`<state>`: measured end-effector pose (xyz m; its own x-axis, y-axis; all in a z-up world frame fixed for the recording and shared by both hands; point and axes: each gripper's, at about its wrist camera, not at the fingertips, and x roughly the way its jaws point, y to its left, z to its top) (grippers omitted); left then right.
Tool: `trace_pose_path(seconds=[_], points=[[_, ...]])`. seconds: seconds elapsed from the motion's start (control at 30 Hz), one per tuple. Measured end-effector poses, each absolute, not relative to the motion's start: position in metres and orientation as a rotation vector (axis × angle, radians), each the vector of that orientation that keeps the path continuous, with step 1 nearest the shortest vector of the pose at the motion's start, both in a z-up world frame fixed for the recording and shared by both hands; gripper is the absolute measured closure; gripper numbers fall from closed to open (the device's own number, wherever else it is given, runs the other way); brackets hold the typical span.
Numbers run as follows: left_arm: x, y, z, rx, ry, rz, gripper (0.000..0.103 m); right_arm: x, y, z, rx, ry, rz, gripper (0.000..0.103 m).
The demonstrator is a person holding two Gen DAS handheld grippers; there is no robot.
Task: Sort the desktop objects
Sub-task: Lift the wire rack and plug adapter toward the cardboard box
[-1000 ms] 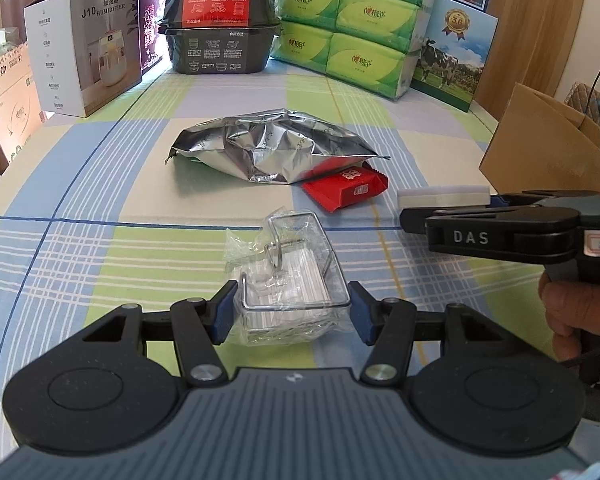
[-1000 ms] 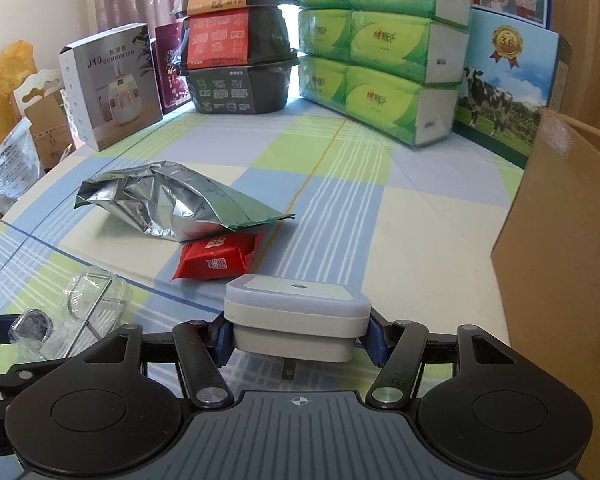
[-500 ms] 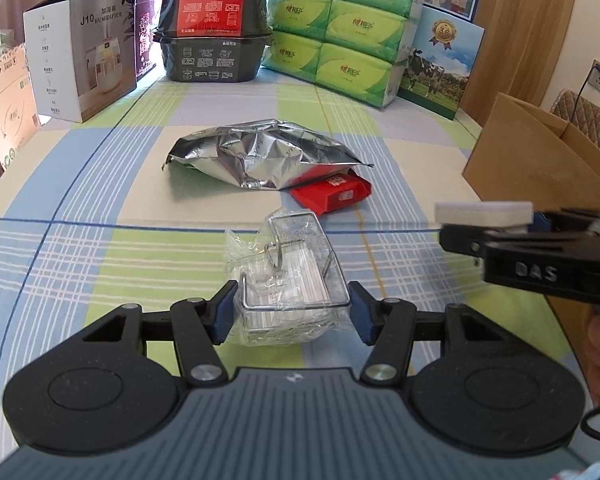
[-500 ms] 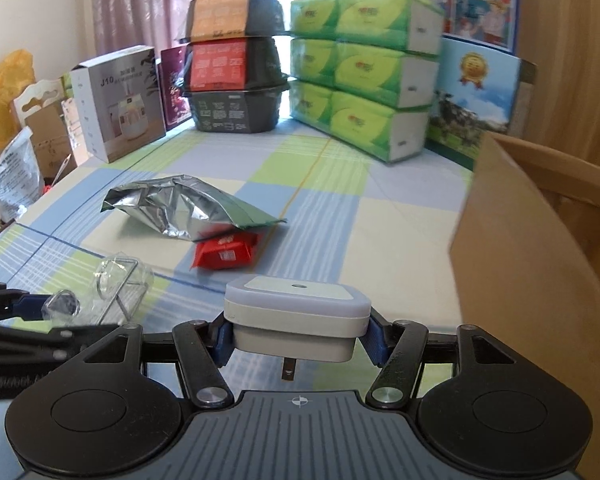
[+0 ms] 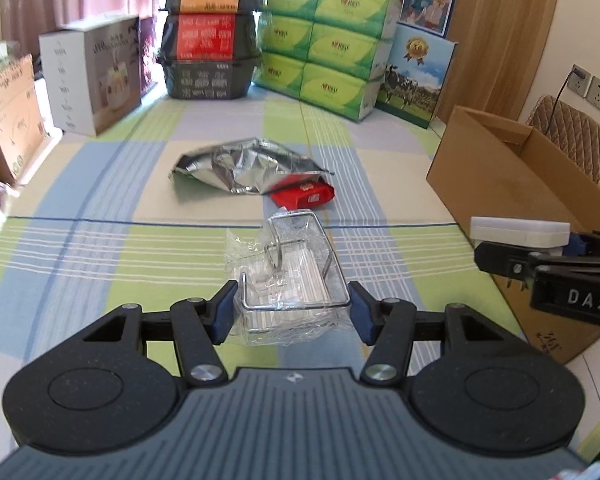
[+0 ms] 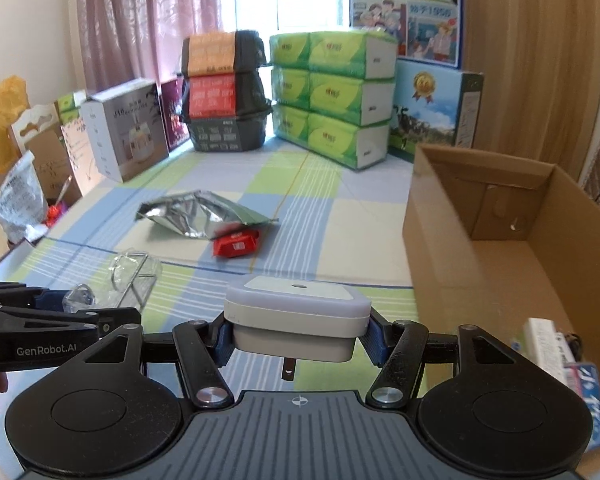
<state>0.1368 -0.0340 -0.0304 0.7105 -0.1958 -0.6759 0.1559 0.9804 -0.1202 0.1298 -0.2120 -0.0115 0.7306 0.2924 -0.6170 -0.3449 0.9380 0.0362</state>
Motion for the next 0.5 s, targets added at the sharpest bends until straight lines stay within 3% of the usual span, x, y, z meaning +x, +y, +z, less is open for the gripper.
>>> trace_pose_path(seconds=[0.5], points=[[0.058,-0.071,0.034,-0.050,0.714,-0.230,0.050,0.051,-0.263,0.057,-0.056,0.610,0.341,0.045]])
